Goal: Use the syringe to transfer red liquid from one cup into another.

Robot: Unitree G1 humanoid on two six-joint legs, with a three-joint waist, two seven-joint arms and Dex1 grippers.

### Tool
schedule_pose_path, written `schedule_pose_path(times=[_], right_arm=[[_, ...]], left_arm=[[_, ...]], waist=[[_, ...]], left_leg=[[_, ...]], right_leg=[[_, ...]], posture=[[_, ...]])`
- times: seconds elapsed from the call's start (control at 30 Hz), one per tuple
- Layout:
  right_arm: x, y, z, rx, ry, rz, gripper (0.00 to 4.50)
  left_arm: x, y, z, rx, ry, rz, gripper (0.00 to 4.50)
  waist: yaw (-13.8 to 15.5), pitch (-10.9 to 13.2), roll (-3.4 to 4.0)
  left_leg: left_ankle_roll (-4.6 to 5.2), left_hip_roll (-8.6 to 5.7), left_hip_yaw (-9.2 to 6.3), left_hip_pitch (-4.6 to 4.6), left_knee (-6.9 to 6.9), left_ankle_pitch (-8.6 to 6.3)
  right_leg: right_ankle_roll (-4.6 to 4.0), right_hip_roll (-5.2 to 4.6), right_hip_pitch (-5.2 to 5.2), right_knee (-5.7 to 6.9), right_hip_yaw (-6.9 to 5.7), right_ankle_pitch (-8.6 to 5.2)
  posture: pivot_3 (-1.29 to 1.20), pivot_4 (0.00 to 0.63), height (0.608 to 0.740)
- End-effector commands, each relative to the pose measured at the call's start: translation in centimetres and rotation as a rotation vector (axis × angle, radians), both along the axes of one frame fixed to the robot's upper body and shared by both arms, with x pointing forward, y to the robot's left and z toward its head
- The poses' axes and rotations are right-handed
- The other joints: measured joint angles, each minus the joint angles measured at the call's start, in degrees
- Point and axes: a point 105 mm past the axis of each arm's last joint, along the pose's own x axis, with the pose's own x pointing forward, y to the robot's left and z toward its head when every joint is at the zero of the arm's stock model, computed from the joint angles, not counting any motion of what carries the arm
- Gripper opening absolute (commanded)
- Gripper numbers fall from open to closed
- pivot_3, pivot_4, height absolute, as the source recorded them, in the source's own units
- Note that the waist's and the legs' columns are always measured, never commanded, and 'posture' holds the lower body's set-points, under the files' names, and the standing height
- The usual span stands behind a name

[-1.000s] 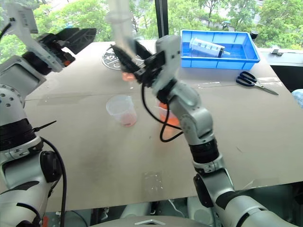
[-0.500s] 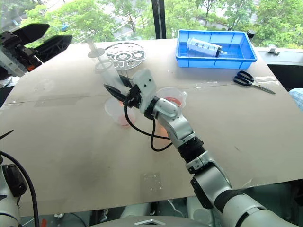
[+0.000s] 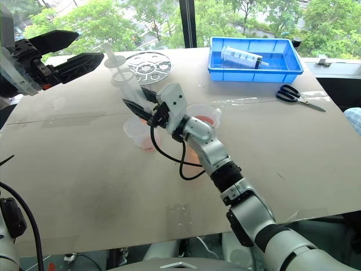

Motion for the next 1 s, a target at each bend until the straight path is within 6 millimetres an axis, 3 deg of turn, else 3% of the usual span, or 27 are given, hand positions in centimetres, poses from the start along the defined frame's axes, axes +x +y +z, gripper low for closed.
schedule_pose_path(times=[0.03, 0.47, 0.57, 0.73, 0.83, 1.0], right_arm=[[-4.7, 5.7, 5.6, 0.194, -0.033, 0.193, 1.44], [-5.9, 6.6, 6.2, 0.159, -0.100, 0.237, 1.44], [-6.3, 6.8, 6.3, 0.158, -0.107, 0.253, 1.44], [-7.0, 7.3, 7.0, 0.167, -0.115, 0.285, 1.44], [-7.3, 7.7, 7.2, 0.159, -0.119, 0.301, 1.44], [-7.6, 8.1, 6.8, 0.138, -0.123, 0.321, 1.44]], left_arm=[[-0.5, 0.0, 1.6, 0.020, -0.067, -0.002, 4.50], [0.5, -1.6, 1.6, 0.094, -0.102, -0.049, 4.50], [0.7, -2.0, 2.1, 0.090, -0.121, -0.058, 3.72], [0.7, -2.4, 2.6, 0.099, -0.138, -0.079, 1.21], [0.7, -2.6, 2.5, 0.108, -0.137, -0.088, 0.00], [0.5, -2.7, 1.9, 0.125, -0.129, -0.095, 0.00]], waist=[[-0.01, -0.04, -0.07], [-0.05, -0.09, -0.15], [0.03, -0.09, -0.14], [-0.05, -0.08, -0.15], [-0.09, -0.07, -0.13], [-0.06, -0.07, -0.14]], left_leg=[[-0.01, 0.00, 0.00, 0.01, 0.00, 0.01], [-0.05, 0.02, 0.01, 0.02, 0.00, 0.03], [-0.05, 0.01, 0.00, 0.02, 0.01, 0.03], [-0.05, 0.01, 0.01, -0.02, 0.00, 0.03], [-0.05, 0.01, 0.01, -0.02, -0.04, 0.03], [-0.05, 0.03, 0.01, -0.03, -0.06, 0.03]], right_leg=[[0.00, 0.01, 0.00, 0.02, 0.00, 0.00], [-0.01, 0.03, 0.00, 0.10, 0.04, 0.00], [-0.01, 0.04, 0.00, 0.11, 0.02, 0.01], [-0.01, 0.04, -0.02, 0.08, 0.03, 0.00], [-0.01, 0.04, -0.03, 0.08, 0.04, 0.00], [-0.02, 0.05, -0.03, 0.03, 0.04, 0.00]], posture=[[0.00, 0.150, 0.740], [0.00, 0.150, 0.740], [0.00, 0.150, 0.740], [0.00, 0.150, 0.740], [0.00, 0.150, 0.740], [0.00, 0.150, 0.740]])
